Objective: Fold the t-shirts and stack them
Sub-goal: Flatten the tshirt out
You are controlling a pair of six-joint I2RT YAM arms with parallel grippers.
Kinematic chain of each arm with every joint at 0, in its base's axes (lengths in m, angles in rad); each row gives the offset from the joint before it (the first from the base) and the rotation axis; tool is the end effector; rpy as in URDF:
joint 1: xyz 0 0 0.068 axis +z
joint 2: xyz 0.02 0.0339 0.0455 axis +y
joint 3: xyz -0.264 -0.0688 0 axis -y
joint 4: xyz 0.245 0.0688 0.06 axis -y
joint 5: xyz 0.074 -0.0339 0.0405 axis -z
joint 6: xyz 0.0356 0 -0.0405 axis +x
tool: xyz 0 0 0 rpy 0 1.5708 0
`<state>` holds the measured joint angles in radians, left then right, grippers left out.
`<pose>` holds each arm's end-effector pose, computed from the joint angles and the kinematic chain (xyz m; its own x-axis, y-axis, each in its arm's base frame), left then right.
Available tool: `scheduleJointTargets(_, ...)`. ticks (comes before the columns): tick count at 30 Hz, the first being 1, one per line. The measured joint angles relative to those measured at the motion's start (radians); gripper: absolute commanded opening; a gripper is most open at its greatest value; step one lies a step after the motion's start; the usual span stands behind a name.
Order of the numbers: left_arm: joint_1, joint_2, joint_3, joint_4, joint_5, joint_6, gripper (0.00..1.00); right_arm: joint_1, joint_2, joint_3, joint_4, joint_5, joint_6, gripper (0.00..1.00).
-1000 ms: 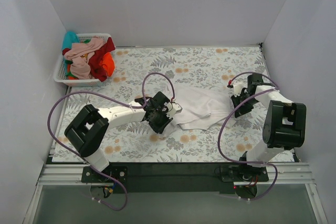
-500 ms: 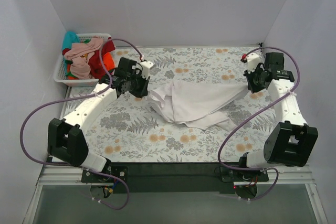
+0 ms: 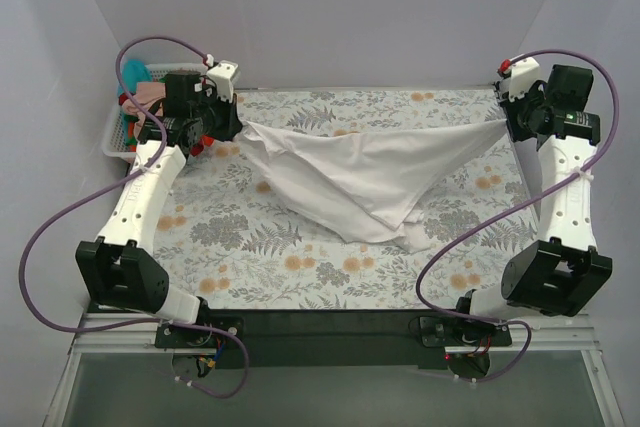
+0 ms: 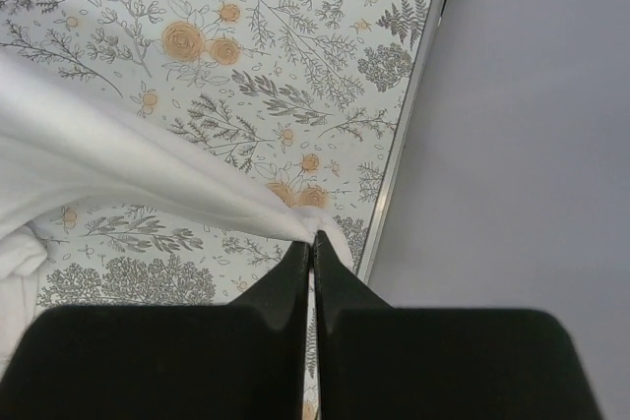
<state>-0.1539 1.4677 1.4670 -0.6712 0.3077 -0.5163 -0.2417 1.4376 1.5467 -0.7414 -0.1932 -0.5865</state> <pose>0.3169 -0.0601 0.3687 -0.7227 -0.3640 -0.5876 0.0271 0.8345 -0.5503 0.3025 -0.0675 0.3971 -0.5247 -0.4301 -0.7347 -0.2472 0.9028 -0.3519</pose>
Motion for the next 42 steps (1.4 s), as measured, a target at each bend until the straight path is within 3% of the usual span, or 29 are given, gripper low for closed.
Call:
scheduleJointTargets(11,0.033,0.000,-0.009,0.021,0.023,0.003,0.00,0.002,0.027,0.037,-0.033,-0.021,0.011,0.01)
scheduleJointTargets(19,0.072,0.095,0.186,0.029,0.042,0.002,0.00,0.002,0.102,0.242,-0.039,-0.045,0.058,0.01)
scheduleJointTargets(29,0.072,0.082,0.017,0.004,0.105,0.012,0.00,0.002,0.086,-0.033,-0.073,-0.102,0.046,0.01)
scheduleJointTargets(39,0.072,-0.024,0.035,-0.056,0.175,0.014,0.00,0.002,-0.171,-0.066,-0.089,-0.106,-0.010,0.01)
scheduleJointTargets(42,0.072,-0.040,0.032,-0.071,0.204,0.016,0.00,0.002,-0.171,-0.067,-0.088,-0.122,-0.024,0.01)
